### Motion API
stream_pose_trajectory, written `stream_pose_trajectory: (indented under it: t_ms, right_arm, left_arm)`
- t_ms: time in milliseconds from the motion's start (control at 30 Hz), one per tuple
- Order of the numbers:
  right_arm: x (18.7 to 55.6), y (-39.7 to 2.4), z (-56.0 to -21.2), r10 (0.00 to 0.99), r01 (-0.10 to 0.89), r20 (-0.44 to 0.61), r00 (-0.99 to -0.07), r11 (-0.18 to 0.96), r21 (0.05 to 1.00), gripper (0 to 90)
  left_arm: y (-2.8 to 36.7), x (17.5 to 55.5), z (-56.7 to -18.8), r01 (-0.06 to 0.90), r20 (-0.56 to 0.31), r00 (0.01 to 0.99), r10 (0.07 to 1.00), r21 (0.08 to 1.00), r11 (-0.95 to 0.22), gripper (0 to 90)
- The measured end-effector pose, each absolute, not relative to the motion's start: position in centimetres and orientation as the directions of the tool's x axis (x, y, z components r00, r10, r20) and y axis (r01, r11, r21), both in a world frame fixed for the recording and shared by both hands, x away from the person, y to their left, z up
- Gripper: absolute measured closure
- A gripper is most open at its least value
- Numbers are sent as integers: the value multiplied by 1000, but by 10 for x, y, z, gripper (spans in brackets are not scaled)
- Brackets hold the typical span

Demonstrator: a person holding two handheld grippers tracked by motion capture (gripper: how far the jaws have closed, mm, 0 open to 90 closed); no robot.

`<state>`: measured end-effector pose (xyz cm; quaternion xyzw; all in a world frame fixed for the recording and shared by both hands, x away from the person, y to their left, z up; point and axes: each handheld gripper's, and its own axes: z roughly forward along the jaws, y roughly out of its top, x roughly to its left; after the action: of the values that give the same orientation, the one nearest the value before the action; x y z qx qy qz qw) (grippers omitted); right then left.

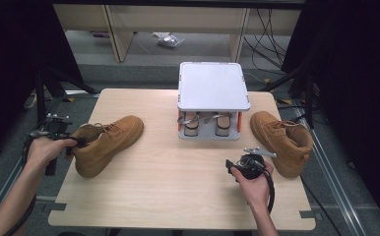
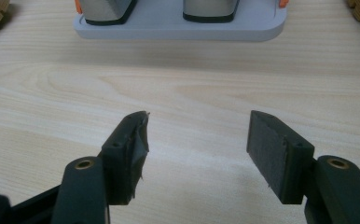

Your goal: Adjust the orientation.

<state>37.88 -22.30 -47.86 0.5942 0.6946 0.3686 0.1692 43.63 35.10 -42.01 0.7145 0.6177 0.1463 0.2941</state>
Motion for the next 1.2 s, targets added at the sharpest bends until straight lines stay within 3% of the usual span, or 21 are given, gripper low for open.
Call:
stream_pose_trajectory:
  t_ms: [267, 733, 1200]
  right_arm:
    - [380, -225, -479, 948, 694, 208, -242, 19, 720, 393]
    - [381, -231, -480, 946, 701, 230, -230, -3, 713, 395]
    - [380, -238, -480, 950, 698, 234, -209, -23, 716, 397]
  left_arm:
    - [351, 433, -420, 772, -157, 195, 968, 633, -53, 793]
    - [353, 432, -419, 755, -286, 154, 946, 652, 74, 812]
    - [346, 437, -412, 727, -347, 150, 926, 674, 135, 815]
